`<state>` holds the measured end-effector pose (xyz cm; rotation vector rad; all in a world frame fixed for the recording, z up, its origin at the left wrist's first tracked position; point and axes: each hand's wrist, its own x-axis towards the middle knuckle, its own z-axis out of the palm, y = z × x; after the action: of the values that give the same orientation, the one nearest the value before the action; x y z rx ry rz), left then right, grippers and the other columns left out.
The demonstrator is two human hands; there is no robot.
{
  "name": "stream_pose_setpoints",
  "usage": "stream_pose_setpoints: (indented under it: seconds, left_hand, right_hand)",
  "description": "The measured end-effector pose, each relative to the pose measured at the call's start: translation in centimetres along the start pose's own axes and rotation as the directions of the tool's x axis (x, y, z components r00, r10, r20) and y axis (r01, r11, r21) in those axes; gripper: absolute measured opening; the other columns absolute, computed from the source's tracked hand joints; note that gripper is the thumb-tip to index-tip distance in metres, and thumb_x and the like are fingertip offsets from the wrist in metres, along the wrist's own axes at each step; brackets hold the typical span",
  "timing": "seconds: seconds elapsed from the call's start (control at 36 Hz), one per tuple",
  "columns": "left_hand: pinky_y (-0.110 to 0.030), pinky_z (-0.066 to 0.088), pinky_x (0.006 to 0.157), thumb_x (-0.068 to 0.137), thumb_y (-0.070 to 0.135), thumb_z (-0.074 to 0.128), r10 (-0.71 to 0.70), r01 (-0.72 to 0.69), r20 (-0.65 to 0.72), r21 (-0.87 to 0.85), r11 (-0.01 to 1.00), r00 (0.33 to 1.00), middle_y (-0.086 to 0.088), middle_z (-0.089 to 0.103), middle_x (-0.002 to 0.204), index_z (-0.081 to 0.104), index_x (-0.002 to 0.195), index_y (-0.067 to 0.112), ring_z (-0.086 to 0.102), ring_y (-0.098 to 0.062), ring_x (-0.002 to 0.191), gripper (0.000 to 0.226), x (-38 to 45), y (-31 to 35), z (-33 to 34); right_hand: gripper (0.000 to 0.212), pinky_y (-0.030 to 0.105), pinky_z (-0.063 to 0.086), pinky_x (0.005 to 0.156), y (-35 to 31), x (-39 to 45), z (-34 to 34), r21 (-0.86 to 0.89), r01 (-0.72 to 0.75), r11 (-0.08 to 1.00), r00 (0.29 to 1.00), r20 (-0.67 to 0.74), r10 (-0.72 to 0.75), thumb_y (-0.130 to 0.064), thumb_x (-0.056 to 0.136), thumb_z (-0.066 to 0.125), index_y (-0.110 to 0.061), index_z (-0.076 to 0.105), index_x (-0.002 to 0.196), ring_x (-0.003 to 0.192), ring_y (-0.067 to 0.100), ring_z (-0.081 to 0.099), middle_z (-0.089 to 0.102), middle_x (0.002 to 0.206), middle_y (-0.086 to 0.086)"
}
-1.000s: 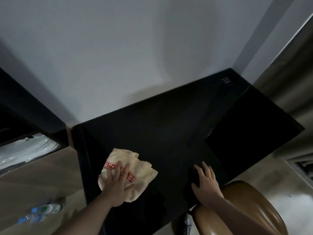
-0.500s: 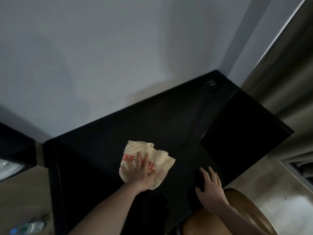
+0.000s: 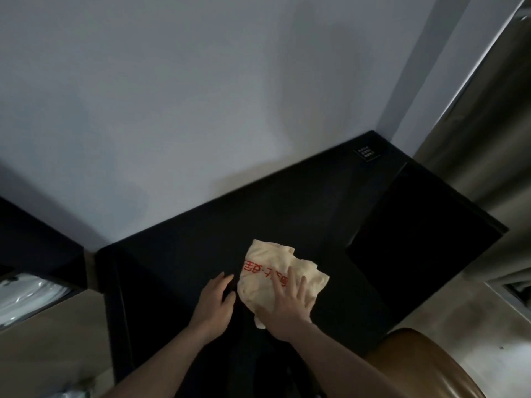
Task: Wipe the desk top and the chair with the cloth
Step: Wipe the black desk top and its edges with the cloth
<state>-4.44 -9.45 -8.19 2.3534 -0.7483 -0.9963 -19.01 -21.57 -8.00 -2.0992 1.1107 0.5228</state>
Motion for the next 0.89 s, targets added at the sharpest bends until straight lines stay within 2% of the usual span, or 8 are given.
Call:
stream_pose_setpoints:
  seconds: [0.11, 0.22, 0.5, 0.64, 0.72, 0.89]
  left_hand:
    - [-0.038, 0.014, 0.127, 0.108, 0.029, 0.046, 0.000, -0.002, 0.014, 0.136, 0.991, 1.000, 0.004, 0.015, 0.170, 0.035, 0.158, 0.027, 0.009, -0.020, 0.157, 0.051, -0.6, -2.9, -1.5]
    - [-0.038, 0.012, 0.127, 0.108, 0.031, 0.045, -0.005, -0.007, 0.052, 0.231, 0.973, 0.999, 0.002, 0.012, 0.171, 0.033, 0.159, 0.027, 0.007, -0.024, 0.158, 0.053, 0.3, -3.6, -2.1]
    - [-0.039, 0.006, 0.128, 0.106, 0.041, 0.045, 0.037, -0.118, 0.211, 0.382, 0.917, 0.977, 0.001, -0.006, 0.172, 0.019, 0.163, 0.030, -0.007, -0.029, 0.158, 0.064, 6.4, 3.5, 0.9]
    - [-0.053, 0.007, 0.127, 0.099, 0.053, 0.052, 0.007, -0.160, 0.303, 0.482, 0.861, 0.953, 0.001, -0.016, 0.171, 0.007, 0.164, 0.036, -0.015, -0.034, 0.156, 0.081, 11.1, 9.2, 4.2]
    - [-0.063, 0.000, 0.123, 0.092, 0.059, 0.059, -0.042, -0.123, 0.303, 0.505, 0.855, 0.952, 0.002, -0.026, 0.168, -0.003, 0.162, 0.041, -0.024, -0.038, 0.153, 0.095, 13.9, 12.4, 6.1]
    - [-0.071, -0.006, 0.119, 0.080, 0.072, 0.068, -0.119, -0.065, 0.297, 0.544, 0.837, 0.947, -0.004, -0.040, 0.161, -0.018, 0.157, 0.046, -0.032, -0.046, 0.147, 0.119, 19.6, 18.5, 8.5]
  right_hand:
    - [0.100, 0.075, -0.010, 0.113, -2.7, 1.2, 1.0, -0.009, -0.052, 0.999, 0.996, 0.072, 0.052, -0.073, 0.089, 0.047, -0.044, -0.023, 0.154, 0.141, 0.045, -0.041, -0.048, 0.154, 0.001]
    - [0.093, 0.078, -0.013, 0.109, -2.8, 2.9, 1.0, -0.007, -0.127, 0.992, 0.989, 0.070, 0.127, -0.078, 0.090, 0.036, -0.046, -0.024, 0.153, 0.137, 0.046, -0.046, -0.051, 0.152, 0.001]
    - [0.086, 0.080, -0.005, 0.110, 4.2, 9.0, -6.7, 0.053, -0.262, 0.964, 0.965, 0.006, 0.262, -0.073, 0.092, 0.037, -0.051, -0.020, 0.152, 0.140, 0.046, -0.041, -0.046, 0.156, 0.000]
    - [0.085, 0.079, -0.007, 0.110, 8.4, 12.7, -11.4, 0.110, -0.327, 0.939, 0.940, -0.061, 0.335, -0.077, 0.090, 0.036, -0.052, -0.015, 0.153, 0.142, 0.044, -0.039, -0.040, 0.159, -0.003]
    - [0.085, 0.078, -0.007, 0.111, 10.7, 14.7, -14.5, 0.125, -0.342, 0.931, 0.932, -0.081, 0.353, -0.078, 0.090, 0.035, -0.051, -0.014, 0.154, 0.143, 0.043, -0.039, -0.039, 0.160, -0.004]
    - [0.087, 0.075, -0.008, 0.111, 15.6, 18.7, -20.8, 0.155, -0.367, 0.917, 0.917, -0.104, 0.385, -0.080, 0.090, 0.036, -0.051, -0.013, 0.155, 0.144, 0.042, -0.038, -0.039, 0.160, -0.006]
